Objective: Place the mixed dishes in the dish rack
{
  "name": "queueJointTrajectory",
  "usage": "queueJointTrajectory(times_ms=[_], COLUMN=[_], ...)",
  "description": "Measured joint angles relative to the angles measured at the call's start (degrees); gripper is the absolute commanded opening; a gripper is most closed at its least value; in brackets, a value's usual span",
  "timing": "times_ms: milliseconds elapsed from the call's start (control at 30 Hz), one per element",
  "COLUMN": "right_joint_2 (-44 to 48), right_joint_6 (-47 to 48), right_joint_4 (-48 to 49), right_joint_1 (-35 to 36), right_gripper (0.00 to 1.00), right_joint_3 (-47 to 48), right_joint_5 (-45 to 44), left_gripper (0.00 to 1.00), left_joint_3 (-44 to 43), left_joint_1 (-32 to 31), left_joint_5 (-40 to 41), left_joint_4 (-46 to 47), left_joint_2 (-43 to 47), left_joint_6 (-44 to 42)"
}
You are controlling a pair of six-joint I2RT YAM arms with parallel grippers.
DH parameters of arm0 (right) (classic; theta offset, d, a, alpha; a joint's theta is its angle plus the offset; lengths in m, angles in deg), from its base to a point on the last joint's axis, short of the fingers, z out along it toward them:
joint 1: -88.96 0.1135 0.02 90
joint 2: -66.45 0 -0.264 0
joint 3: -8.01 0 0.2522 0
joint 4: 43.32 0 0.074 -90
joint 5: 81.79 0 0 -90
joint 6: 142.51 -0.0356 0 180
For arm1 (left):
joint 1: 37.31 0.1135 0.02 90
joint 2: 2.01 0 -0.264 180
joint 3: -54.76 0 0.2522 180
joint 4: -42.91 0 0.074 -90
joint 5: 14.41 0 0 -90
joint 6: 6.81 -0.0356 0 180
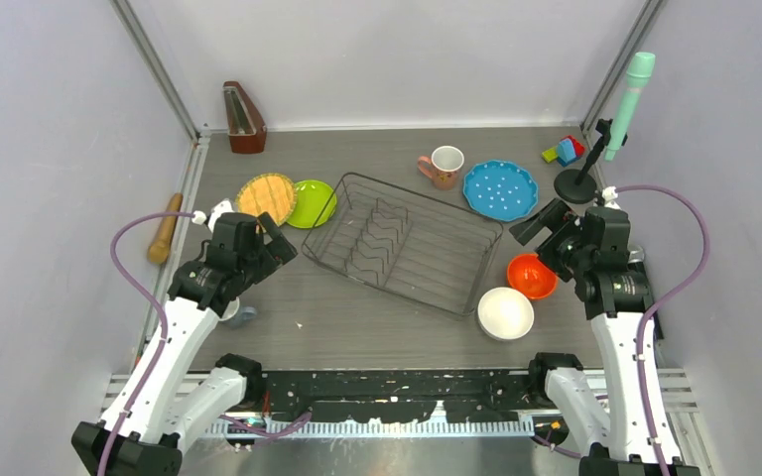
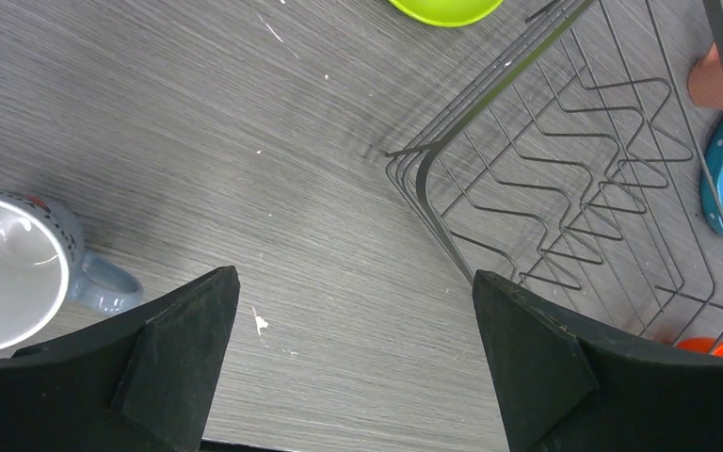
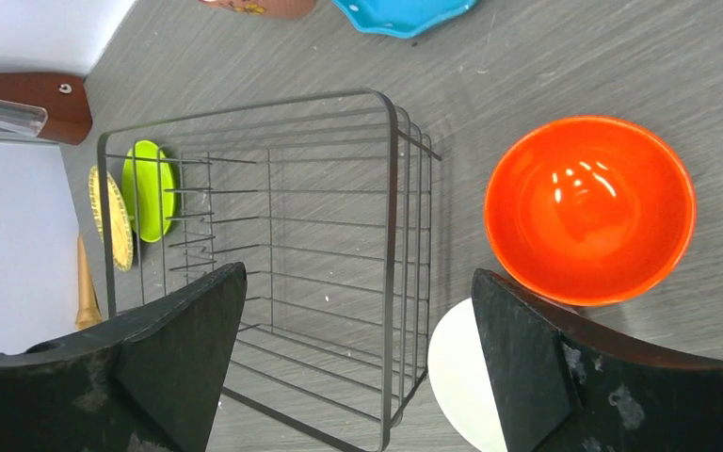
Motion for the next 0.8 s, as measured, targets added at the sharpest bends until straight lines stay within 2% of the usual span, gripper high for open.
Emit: queueJointTrajectory(times_ms=[200, 533, 667, 800], right_joint_2=[-0.2, -2.2, -2.2, -2.1], right_joint_6=[1.0, 1.2, 1.2, 1.2], right_joint_4=[0.0, 0.2, 0.5, 0.6], right_joint_1=[0.0, 0.1, 0.1, 0.1], right_gripper=[0.96, 0.96, 0.96, 0.95], right_joint_3=[2.5, 3.8, 3.8, 3.8], right_joint_5=[0.4, 3.6, 4.3, 5.0], left_gripper=[0.99, 0.99, 0.99, 0.99], left_joint_3=[0.0, 0.3, 0.3, 0.8], left_joint_1=[0.6, 8.7, 17.3, 30.4], left_joint_5=[0.7, -3.8, -10.6, -18.8], left_joint_4=[0.2, 5.8, 7.1, 8.2], left_joint_2=[-0.3, 0.4, -1.9, -2.9], left_joint_6=[-1.6, -2.7, -2.6, -1.1])
